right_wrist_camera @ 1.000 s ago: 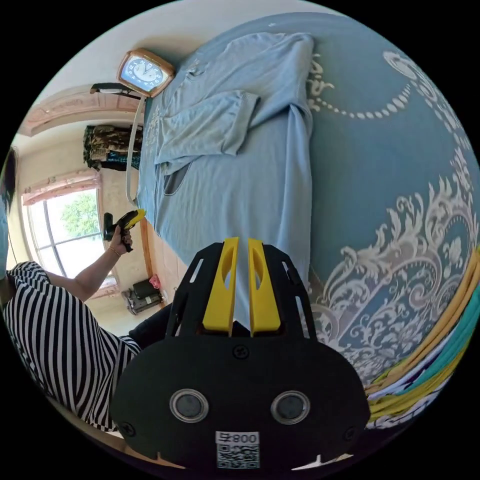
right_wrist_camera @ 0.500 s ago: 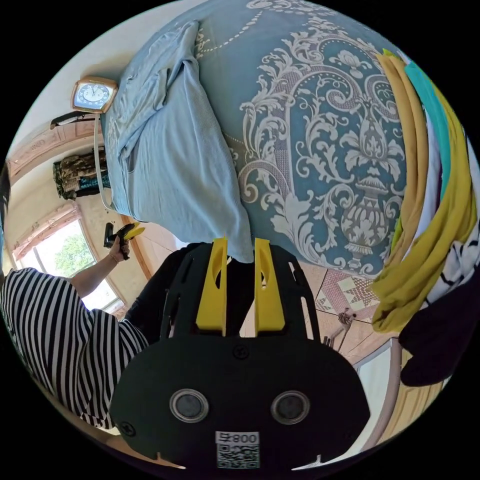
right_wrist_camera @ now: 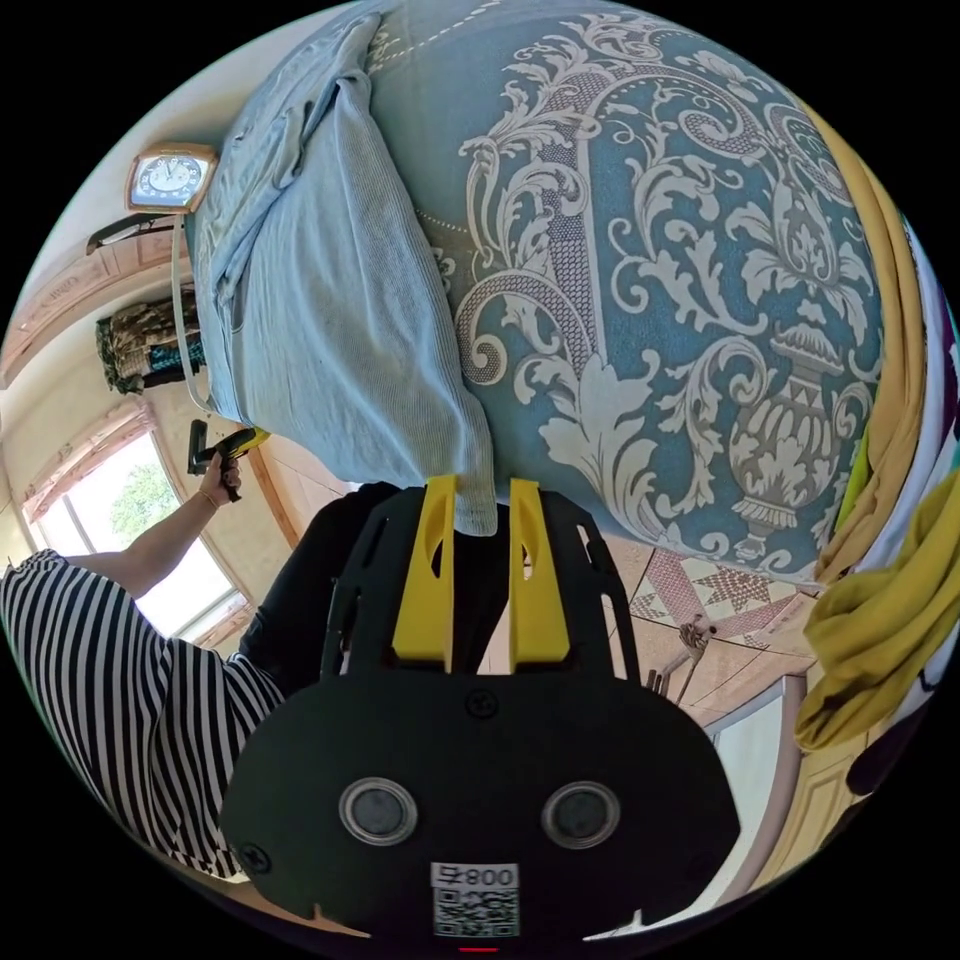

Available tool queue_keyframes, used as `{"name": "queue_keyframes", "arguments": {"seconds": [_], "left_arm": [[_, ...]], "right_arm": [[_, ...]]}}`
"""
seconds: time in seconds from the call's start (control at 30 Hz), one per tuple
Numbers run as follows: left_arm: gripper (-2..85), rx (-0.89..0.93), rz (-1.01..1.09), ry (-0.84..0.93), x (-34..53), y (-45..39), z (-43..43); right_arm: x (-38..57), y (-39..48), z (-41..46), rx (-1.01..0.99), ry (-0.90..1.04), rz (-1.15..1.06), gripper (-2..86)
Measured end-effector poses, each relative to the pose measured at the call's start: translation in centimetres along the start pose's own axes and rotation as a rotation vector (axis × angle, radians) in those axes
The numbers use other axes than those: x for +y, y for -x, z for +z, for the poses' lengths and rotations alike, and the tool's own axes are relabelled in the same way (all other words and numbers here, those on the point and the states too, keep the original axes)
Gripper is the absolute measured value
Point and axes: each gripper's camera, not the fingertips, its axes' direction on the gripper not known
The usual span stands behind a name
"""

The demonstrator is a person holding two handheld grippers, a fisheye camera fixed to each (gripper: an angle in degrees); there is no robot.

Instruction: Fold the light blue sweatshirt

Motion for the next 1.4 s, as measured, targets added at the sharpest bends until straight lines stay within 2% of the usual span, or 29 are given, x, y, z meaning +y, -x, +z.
{"name": "queue_keyframes", "arguments": {"seconds": [0.13, 0.23, 0.3, 0.4, 0.6, 0.8, 0.97, 1.1, 1.23, 1.33, 1.4], "left_arm": [[3.8, 0.013, 0.014, -0.002, 0.9, 0.1, -0.7], [2.8, 0.033, 0.024, -0.019, 2.1, -0.1, -1.6], [2.3, 0.056, 0.025, -0.024, 3.0, -0.1, -2.3], [1.8, 0.108, 0.045, -0.040, 4.6, -0.5, -4.0], [1.5, 0.251, 0.111, -0.097, 7.5, -1.9, -8.6], [1.4, 0.376, 0.205, -0.187, 8.8, -4.5, -13.6], [1.2, 0.460, 0.347, -0.379, 7.2, -8.6, -20.1], [1.0, 0.446, 0.397, -0.533, 2.5, -11.4, -25.3], [0.8, 0.360, 0.228, -0.627, -5.7, -13.2, -28.7], [0.9, 0.213, 0.064, -0.563, -8.9, -13.8, -28.2], [1.1, 0.172, 0.084, -0.524, -8.9, -14.8, -27.2]], "right_arm": [[0.4, -0.3, -1.2, 0.001, -0.012, 0.017, 4.6], [0.3, 0.0, -1.4, -0.161, 0.001, -0.019, 2.5], [0.0, 0.6, -1.6, -0.104, 0.020, -0.042, 1.9], [-0.2, 0.7, -2.8, -0.133, 0.038, -0.052, 1.5], [0.1, 1.3, -7.0, -0.332, 0.025, -0.103, 1.1], [-0.7, 3.2, -12.1, -0.547, -0.075, -0.161, 1.1], [-4.5, 6.4, -20.0, -0.714, -0.286, -0.279, 1.6], [-11.4, 9.6, -26.2, -0.666, -0.373, -0.363, 2.4], [-22.5, 11.9, -31.0, -0.514, -0.382, -0.273, 4.8], [-27.1, 12.7, -30.9, -0.363, -0.316, -0.136, 5.9], [-27.6, 13.6, -30.6, -0.342, -0.342, -0.124, 6.6]]}}
